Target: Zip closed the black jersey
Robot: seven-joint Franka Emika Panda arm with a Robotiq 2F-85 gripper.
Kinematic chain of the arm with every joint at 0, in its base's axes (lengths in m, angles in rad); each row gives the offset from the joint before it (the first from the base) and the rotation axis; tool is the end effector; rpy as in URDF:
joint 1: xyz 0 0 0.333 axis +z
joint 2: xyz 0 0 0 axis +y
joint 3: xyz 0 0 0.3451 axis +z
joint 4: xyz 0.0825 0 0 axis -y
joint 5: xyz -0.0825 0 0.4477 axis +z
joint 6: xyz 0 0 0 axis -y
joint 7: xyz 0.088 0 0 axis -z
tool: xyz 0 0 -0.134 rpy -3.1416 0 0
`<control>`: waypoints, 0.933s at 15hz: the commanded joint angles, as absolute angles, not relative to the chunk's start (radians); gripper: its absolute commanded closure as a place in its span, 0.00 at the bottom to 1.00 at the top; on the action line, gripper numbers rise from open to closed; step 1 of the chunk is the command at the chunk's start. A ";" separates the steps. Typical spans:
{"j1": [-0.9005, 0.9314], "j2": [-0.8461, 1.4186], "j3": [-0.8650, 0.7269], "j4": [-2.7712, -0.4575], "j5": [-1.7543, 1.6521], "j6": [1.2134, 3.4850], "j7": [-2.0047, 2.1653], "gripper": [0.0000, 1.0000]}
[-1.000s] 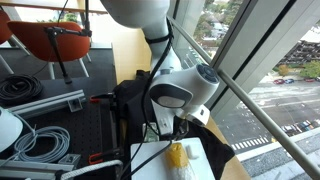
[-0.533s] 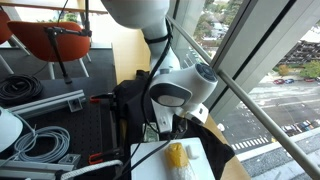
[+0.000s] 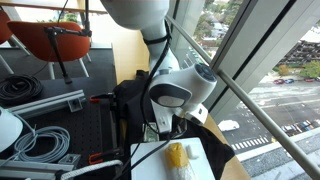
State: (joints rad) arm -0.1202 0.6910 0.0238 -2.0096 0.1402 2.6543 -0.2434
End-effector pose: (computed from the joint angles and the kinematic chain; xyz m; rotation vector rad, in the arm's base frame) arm 0.6278 -0.0618 0.0388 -3.0563 -0.0251 0.0504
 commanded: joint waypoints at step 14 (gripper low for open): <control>-0.124 0.701 0.018 -2.013 0.109 2.679 -0.214 0.98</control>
